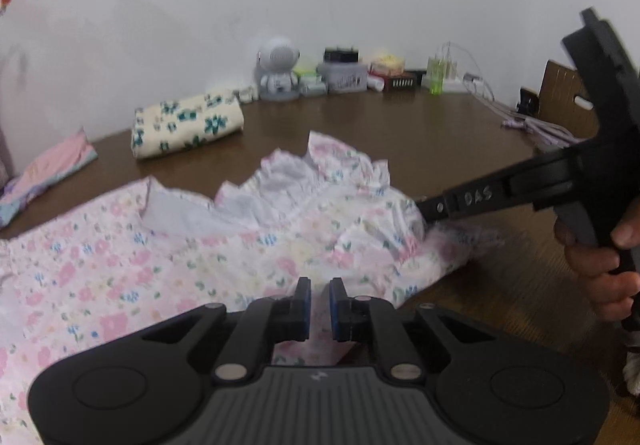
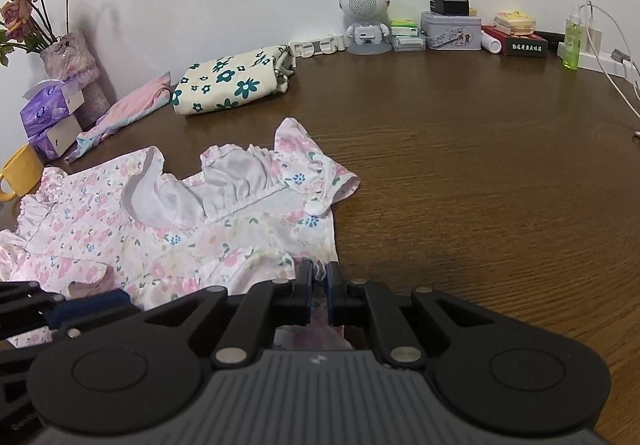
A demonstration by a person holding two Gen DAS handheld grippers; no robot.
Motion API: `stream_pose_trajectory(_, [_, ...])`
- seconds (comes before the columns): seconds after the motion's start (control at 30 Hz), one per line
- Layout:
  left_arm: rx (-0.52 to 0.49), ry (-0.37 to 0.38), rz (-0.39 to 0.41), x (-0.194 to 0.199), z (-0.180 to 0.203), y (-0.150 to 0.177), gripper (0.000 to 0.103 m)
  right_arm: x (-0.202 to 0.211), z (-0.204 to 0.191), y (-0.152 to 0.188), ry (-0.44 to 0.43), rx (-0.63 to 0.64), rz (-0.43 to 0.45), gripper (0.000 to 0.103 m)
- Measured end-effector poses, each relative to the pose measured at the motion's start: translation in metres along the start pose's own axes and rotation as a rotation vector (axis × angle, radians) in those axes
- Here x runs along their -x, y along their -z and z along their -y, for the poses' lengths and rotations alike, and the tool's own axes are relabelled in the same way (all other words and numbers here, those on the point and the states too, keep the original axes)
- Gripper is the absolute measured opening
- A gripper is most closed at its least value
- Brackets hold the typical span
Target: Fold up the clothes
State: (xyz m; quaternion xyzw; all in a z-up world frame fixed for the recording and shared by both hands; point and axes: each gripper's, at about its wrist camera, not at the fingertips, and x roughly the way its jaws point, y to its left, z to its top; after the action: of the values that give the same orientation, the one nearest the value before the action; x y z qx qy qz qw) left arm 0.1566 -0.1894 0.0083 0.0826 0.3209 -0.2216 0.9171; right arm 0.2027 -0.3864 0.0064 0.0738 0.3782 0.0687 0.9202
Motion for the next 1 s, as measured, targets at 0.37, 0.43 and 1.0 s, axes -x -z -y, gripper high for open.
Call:
stream_pose_trajectory(0.37, [-0.009,-0.009,-0.029,-0.005,0.003,0.004,0.008,0.049,0.018,0.008,-0.047,-0.089,0.157,0.012])
stream_pose_trajectory(0.43, [-0.010,-0.010,-0.029,-0.005,0.003,0.004,0.008,0.059,0.008,0.014,-0.034,-0.049,0.191,0.013])
stream_pose_trajectory(1.0, [-0.027,-0.023,-0.023,-0.004,0.008,0.006,0.008,0.073,-0.006,0.025,-0.089,-0.001,0.202,0.017])
